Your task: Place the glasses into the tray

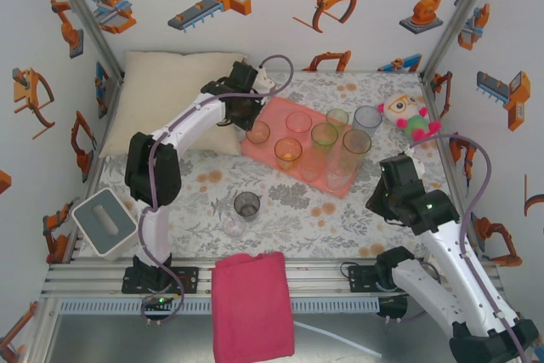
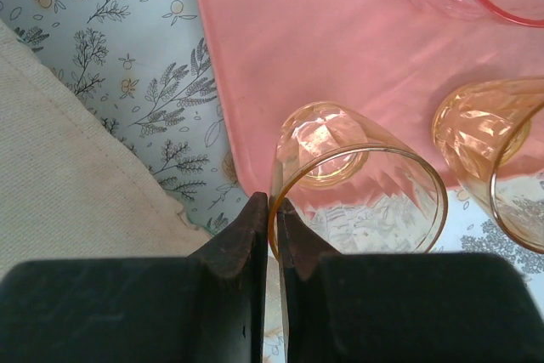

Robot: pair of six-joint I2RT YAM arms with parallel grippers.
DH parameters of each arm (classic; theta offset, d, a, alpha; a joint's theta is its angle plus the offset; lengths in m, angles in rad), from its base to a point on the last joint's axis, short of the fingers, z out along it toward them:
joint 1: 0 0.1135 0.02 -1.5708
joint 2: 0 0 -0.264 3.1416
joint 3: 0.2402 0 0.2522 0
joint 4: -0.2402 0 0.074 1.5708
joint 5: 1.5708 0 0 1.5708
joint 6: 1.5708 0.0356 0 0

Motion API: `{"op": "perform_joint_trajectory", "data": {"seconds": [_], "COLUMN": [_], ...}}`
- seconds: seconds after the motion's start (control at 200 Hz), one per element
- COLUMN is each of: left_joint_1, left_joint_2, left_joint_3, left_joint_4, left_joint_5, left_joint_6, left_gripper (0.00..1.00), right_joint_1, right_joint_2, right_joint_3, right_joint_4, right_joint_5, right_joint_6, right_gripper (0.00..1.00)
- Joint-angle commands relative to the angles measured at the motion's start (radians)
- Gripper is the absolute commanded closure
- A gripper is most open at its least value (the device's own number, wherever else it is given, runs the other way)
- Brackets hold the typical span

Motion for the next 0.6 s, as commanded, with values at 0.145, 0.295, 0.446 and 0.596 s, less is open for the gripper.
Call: {"op": "perform_joint_trajectory", "data": {"seconds": [0.145,0.295,0.446,0.596], "left_joint_1": [0.013,0.012,0.012,0.013], "left_joint_2": [0.050,0.072,0.085,0.093], "left_joint_3": [0.049,0.064,0.068,0.068], "left_joint_4": [0.017,0.012,0.004,-0.007], "left_joint_5": [0.013,0.006,0.012,0.021], "left_joint_6": [0.022,0.026,0.030,0.030], "left_gripper": [0.85,0.85,0.84,0.83], "right_joint_1": [0.008,0.008,0.008,0.008], "right_joint_2": [0.002,-0.001,-0.006,-0.009], "right_joint_3": [0.014,0.014,0.015,0.014], "right_joint_4": [-0.010,-0.014,-0.018,-0.021], "right_joint_5": [0.027,0.025,0.025,0.025], "right_joint_6": [0.016,0.016,0.016,0.016], "right_gripper": [0.72,0.72,0.72,0.72]}}
